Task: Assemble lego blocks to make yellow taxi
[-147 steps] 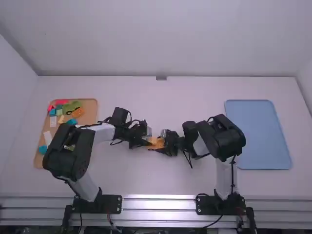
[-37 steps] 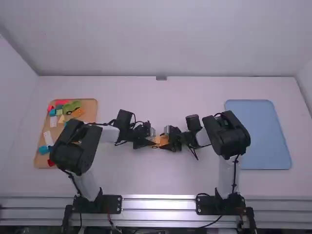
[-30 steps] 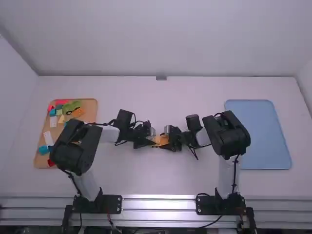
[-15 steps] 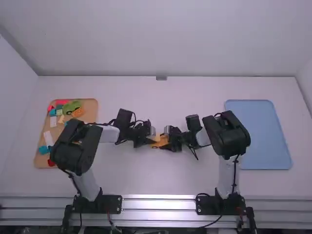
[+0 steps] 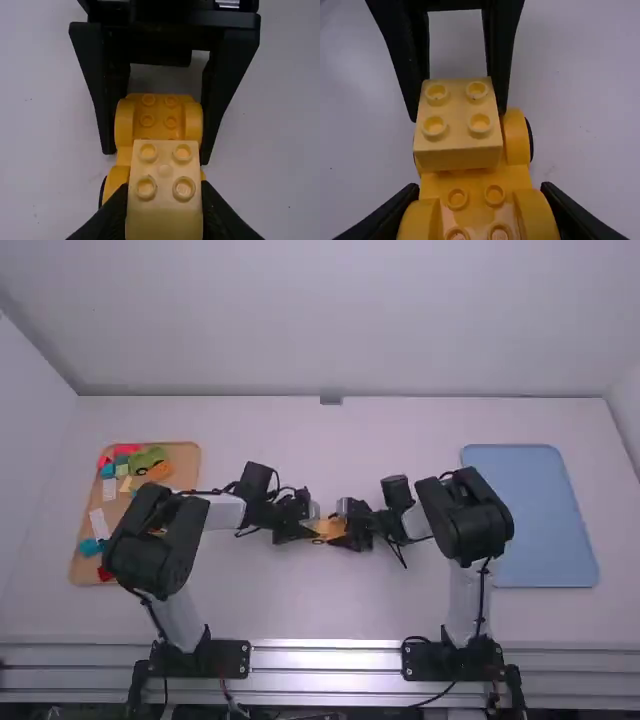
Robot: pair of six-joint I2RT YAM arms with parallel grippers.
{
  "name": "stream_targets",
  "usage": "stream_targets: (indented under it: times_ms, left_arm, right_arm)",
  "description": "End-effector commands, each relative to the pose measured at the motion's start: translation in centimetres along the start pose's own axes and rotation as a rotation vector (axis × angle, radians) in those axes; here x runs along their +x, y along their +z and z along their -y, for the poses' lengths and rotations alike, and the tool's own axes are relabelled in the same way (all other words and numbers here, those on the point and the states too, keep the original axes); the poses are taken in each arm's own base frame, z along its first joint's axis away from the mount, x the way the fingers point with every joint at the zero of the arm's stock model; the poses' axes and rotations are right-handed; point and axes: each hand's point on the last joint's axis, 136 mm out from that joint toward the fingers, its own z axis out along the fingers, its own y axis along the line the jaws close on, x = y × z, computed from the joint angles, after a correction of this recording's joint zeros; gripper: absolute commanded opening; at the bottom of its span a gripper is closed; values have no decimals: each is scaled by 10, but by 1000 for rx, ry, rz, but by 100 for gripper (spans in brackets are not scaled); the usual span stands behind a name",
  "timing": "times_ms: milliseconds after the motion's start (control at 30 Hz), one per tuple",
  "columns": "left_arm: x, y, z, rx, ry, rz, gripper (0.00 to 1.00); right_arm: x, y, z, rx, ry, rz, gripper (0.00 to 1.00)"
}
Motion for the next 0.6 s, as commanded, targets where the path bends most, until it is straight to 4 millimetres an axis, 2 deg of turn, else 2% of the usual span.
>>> stream_targets:
  times_ms: [0, 267, 567]
  left_arm:
    - [9, 1, -3, -17, -10, -32, 2]
    - [-3, 1, -2, 1, 14, 30, 2]
    - [7, 1, 1, 3, -15, -17, 3]
  right_arm:
    - [8, 2, -8, -16, 33, -14, 58]
    - [8, 2, -8, -16, 33, -14, 58]
    - [8, 2, -8, -16, 33, -14, 58]
